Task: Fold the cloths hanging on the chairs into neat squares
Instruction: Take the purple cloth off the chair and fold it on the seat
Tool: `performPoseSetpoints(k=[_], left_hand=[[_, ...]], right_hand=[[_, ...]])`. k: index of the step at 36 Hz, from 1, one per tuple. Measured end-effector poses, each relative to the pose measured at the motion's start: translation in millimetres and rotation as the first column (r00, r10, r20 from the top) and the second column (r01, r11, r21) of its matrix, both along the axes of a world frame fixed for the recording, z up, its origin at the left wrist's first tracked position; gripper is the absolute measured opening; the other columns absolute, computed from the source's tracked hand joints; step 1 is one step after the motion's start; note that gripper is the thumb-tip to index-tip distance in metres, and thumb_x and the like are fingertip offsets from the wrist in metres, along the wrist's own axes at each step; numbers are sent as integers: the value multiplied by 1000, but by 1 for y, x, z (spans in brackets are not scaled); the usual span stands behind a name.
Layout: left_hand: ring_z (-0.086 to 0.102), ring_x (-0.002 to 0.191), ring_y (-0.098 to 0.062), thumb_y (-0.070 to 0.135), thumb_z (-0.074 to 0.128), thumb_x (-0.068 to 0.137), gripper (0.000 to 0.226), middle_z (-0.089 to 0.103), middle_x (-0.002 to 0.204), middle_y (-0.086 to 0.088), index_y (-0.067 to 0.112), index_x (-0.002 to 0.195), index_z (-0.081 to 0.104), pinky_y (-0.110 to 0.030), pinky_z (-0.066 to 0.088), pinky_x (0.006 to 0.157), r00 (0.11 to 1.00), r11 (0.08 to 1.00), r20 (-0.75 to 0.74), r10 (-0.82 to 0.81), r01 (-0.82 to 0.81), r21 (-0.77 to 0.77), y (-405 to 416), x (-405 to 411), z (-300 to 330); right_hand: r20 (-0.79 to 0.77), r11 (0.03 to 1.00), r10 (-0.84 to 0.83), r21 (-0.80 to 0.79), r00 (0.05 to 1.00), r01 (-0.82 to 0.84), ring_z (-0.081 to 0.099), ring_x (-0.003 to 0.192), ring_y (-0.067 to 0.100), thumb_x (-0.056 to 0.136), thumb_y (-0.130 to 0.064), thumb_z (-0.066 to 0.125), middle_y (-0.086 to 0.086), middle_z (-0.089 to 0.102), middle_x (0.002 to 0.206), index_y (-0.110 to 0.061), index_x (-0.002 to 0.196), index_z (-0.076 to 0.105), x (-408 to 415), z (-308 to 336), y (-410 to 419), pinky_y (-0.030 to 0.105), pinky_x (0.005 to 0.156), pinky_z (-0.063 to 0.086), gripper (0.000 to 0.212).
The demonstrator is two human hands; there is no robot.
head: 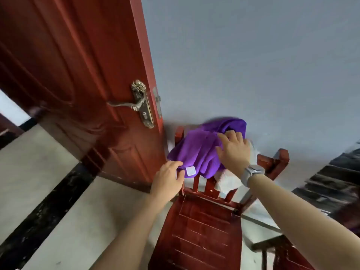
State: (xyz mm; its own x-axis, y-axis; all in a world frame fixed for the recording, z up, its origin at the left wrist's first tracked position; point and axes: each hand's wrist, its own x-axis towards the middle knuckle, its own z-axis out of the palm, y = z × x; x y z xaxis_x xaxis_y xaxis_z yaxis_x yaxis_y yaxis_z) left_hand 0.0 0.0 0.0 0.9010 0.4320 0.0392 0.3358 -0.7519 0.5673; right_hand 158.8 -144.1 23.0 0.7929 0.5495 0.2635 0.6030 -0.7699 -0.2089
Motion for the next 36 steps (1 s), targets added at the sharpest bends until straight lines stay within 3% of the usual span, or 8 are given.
performPoseSetpoints(k=[4,9,14,18,24,26,30,36], left_hand=[[53,111,-22,20,52,89,32,57,121,-3,12,120,56,-38,42,95,998,999,36,-53,53,-5,5,18,-5],[53,112,-21,18,52,90,32,57,121,-4,11,121,56,-32,40,96,986,991,93,-136,136,-2,17,34,-10],[51,115,-21,18,56,88,37,56,122,-6,7,123,54,-27,37,100,959,980,213,-187,198,-33,32,43,1],[40,125,-13,44,52,82,61,46,132,-4,11,132,43,-19,28,105,890,955,387,-240,287,-69,40,49,26],[25,135,-5,53,61,73,83,27,147,0,25,142,23,-11,19,109,774,906,561,-293,412,-95,43,55,69],[32,129,0,46,66,73,77,35,141,7,31,138,29,-9,25,105,774,875,565,-285,451,-176,41,53,75],[56,102,-10,7,68,79,39,59,108,8,12,116,58,-12,39,87,820,892,496,-284,416,-177,41,47,55],[59,98,-21,1,60,83,30,64,102,0,8,113,60,-15,38,78,941,897,274,-196,285,-338,43,42,16]], right_hand=[[-36,949,-6,-317,999,-5,39,119,28,88,-44,48,5,46,129,-28,136,39,20,-1,0,41,92,34,51],[-12,958,17,-286,1000,-20,42,111,22,92,-36,43,-2,51,122,-26,122,55,22,0,8,37,92,31,34],[15,998,-34,51,999,33,50,102,26,91,-24,48,-1,58,110,-20,108,66,15,9,11,37,82,37,24],[77,923,-4,384,997,-26,56,91,26,86,-21,49,4,62,97,-13,97,69,2,40,12,36,67,51,24],[222,782,-15,610,975,-127,53,91,13,88,-16,47,9,56,97,-4,102,68,-37,89,3,17,82,42,28],[231,783,12,603,973,-153,52,92,11,88,-17,48,3,52,98,-2,104,67,-54,86,-2,15,83,42,28],[27,862,33,505,999,-42,57,87,15,87,-23,53,7,58,98,-6,105,67,-72,40,-15,24,78,48,29],[-386,884,-84,396,919,247,53,87,13,85,-9,62,-4,52,98,-15,107,69,-76,-21,-24,27,82,45,24]])
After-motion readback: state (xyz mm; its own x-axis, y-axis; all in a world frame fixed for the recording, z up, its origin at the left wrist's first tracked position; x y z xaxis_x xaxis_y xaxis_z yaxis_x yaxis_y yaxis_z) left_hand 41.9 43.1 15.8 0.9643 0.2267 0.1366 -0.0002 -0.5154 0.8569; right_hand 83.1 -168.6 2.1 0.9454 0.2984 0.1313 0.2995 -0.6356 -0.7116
